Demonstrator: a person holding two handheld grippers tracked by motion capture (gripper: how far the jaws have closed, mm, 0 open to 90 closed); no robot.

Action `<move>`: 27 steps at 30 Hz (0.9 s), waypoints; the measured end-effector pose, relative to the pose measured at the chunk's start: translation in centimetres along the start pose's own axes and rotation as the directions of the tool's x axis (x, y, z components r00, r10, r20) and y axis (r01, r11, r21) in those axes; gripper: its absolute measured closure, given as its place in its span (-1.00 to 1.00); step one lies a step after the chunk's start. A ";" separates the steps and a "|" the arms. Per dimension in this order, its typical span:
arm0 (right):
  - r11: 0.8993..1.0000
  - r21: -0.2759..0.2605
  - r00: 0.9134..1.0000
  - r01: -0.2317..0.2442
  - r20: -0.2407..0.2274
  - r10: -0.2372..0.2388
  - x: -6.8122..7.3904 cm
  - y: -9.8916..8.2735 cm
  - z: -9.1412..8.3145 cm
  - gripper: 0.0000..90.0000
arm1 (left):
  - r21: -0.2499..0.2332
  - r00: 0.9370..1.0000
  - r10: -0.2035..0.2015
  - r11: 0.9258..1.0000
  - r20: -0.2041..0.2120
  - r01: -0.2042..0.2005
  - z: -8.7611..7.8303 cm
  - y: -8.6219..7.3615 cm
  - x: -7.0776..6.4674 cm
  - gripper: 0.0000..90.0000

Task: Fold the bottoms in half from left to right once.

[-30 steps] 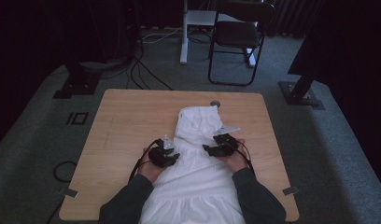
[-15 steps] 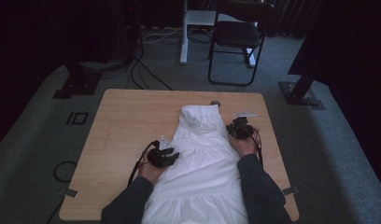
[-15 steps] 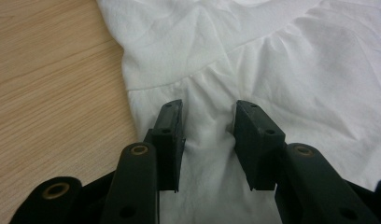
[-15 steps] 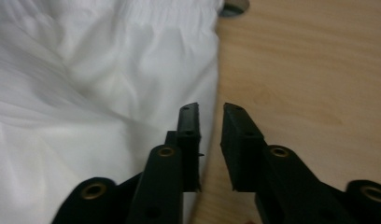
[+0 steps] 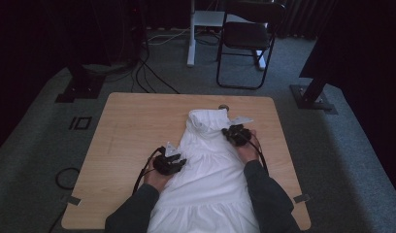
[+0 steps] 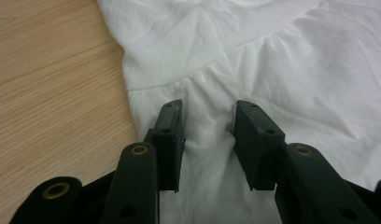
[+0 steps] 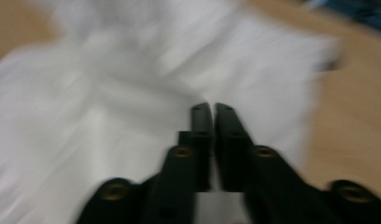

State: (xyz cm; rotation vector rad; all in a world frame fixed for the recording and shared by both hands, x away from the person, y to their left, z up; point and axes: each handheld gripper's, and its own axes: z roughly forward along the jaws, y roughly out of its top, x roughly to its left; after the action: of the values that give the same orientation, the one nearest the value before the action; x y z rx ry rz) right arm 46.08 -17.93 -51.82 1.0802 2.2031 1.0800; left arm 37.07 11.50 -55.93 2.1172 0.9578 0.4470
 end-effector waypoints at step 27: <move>0.990 0.051 0.977 -0.132 0.178 0.121 -3.6 0.3 0.3 0.96 | -0.001 1.000 0.001 1.000 -0.004 -0.001 -0.2 -0.2 -0.2 0.40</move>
State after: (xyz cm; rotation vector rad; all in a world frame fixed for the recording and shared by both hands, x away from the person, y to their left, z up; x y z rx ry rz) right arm 48.54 -20.56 -51.57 1.3061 2.0658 0.9342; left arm 36.78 11.49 -55.95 2.1169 0.9590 0.4525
